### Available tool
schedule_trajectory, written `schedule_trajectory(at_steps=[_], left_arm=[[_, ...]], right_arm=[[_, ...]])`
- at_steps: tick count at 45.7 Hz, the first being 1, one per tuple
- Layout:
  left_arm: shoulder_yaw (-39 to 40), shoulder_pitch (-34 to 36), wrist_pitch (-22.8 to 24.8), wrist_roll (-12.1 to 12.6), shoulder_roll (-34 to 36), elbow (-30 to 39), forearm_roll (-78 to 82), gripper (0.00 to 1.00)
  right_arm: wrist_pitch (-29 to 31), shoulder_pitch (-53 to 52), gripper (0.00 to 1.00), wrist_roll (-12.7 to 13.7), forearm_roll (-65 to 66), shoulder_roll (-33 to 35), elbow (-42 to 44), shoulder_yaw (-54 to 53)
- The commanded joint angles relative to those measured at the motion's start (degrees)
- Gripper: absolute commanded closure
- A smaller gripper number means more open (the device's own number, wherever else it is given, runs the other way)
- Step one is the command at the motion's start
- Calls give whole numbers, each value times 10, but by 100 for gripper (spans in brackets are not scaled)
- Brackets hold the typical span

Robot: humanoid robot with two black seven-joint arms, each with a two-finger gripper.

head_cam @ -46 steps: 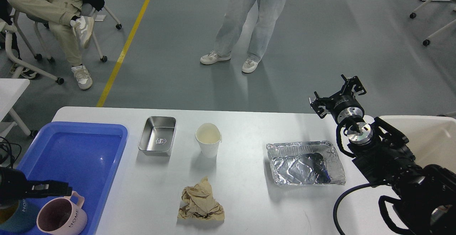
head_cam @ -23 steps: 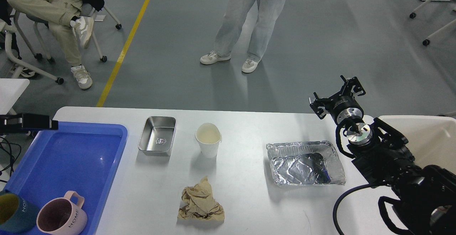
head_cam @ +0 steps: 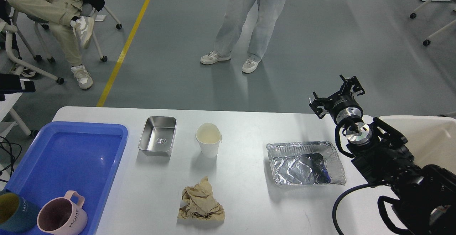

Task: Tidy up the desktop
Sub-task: 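Raise the left gripper and move it toward the steel container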

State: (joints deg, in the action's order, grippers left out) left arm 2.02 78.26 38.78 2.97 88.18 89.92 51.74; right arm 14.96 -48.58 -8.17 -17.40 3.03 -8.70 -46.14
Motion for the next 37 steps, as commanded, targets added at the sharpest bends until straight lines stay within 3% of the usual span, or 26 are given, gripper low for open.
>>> schedule_trajectory(at_steps=[1,10,21,37], left_arm=[[0,6,-3,0,1,-4,-8,18],[-9,-3,-23,1,-52,-49,-8,18],[-21,-62,-90,10,-242,-177,-3,18],[-24,-121,-110,11,-456,-353,6,18]], right_arm=[[0,2,0,0,0,-1,0,0],[0,0,0,0,0,-1,0,0],[0,0,0,0,0,0,0,0],[-2,2,0,0,0,0,0,0]])
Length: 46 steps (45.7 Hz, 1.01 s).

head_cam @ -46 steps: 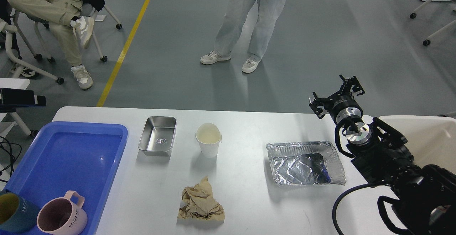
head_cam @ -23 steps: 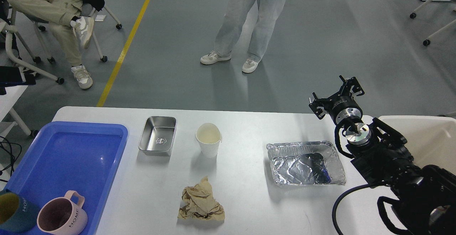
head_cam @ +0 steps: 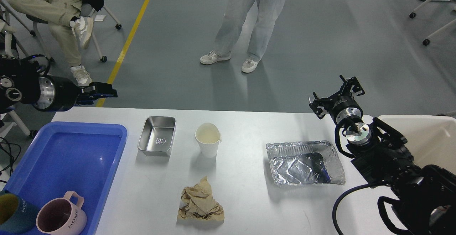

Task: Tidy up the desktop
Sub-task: 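Raise the left gripper and move it toward the steel container, then grasp the rim of the steel container with the left gripper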

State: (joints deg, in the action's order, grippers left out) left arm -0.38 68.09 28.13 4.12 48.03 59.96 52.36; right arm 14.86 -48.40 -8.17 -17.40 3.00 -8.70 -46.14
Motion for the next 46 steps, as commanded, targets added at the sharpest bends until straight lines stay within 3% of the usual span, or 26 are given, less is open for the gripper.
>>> schedule_trajectory(at_steps=[1,10,23,32,46], left_arm=[[0,-24,-4,-1,-64,-64,0,18],[0,-72,-9,-2,-125,-156,18,18],[5,-84,-19,-2,-141,-166,15,18],[0,-96,-50,-2,-184,-172,19,18],[-1,-122,-61,-2,-228,-232,19,17]], right_arm=[[0,1,0,0,0,0,0,0],[-1,2,0,0,28,3,0,-1],[-1,3,0,0,29,3,0,-1],[-1,2,0,0,28,0,0,-1],[-1,0,0,0,29,4,0,-1]])
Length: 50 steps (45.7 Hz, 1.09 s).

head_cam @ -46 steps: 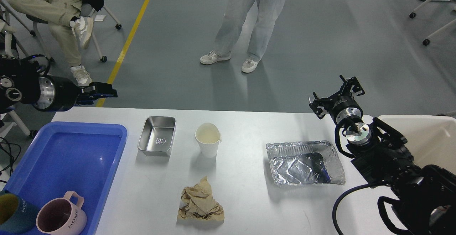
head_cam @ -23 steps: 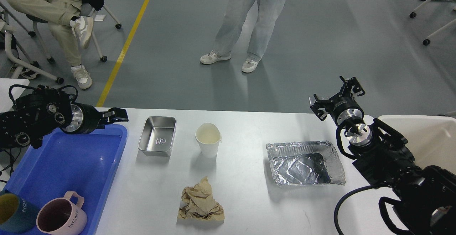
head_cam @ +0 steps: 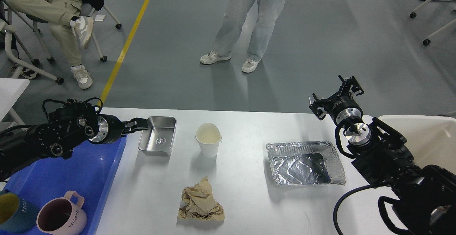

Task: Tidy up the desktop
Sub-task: 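Grasp the rim of the steel container with the left gripper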

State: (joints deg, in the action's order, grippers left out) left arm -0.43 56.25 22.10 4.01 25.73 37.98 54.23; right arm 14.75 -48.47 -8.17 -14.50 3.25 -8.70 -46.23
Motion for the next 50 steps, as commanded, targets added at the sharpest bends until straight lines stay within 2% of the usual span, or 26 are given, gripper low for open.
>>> schedule_trajectory(at_steps=[1,12,36,50], left_arm=[[0,-3,0,-1,-4,-12,0,17],[0,-10,-3,0,-16,-28,0,17],[0,-41,-61,-1,-90,-81,0,17],[-12,-40,-62,-2,-93,-89,1,18]], right_arm=[[0,0,0,0,0,2,0,0],[0,0,0,0,0,2,0,0],[0,5,0,0,0,3,0,0],[0,6,0,0,0,7,1,0]])
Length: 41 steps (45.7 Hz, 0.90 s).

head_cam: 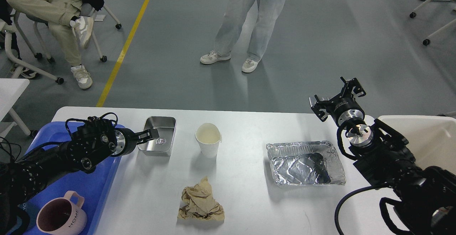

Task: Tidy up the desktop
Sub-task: 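Grasp the rim of the steel container with the left gripper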

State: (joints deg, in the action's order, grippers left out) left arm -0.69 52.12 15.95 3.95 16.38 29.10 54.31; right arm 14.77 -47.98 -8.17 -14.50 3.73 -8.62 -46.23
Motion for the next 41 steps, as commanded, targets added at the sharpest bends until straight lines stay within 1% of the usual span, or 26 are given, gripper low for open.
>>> schedule_trajectory(at_steps=[1,4,7,10,12,18,22,26,28,33,35,41], left_arm=[[-12,1,0,-2,1,0,0,19],[-19,1,0,-2,1,0,-1,20],[-25,0,0,-3,1,0,0,24],[-31,0,0,-3,1,-1,-1,29],[-33,0,6,-4,2,0,-1,36],[-33,0,9,-4,3,0,-2,46],[-33,1,19,-1,4,0,-8,57],[-33,4,50,-3,7,0,-10,73],[-32,6,67,-7,7,0,-10,77],[-27,8,85,-9,8,0,-11,84],[-27,7,86,-9,9,0,-11,85],[-28,7,88,-9,9,0,-11,94]], right_arm=[[0,1,0,0,0,2,0,0],[0,1,0,0,0,2,0,0],[0,2,0,0,0,2,0,0],[0,2,0,0,0,2,0,0],[0,2,0,0,0,2,0,0],[0,2,0,0,0,2,0,0],[0,2,0,0,0,2,0,0],[0,3,0,0,0,2,0,0],[0,3,0,0,0,2,0,0],[0,3,0,0,0,3,1,0],[0,3,0,0,0,4,1,0],[0,3,0,0,0,5,1,0]])
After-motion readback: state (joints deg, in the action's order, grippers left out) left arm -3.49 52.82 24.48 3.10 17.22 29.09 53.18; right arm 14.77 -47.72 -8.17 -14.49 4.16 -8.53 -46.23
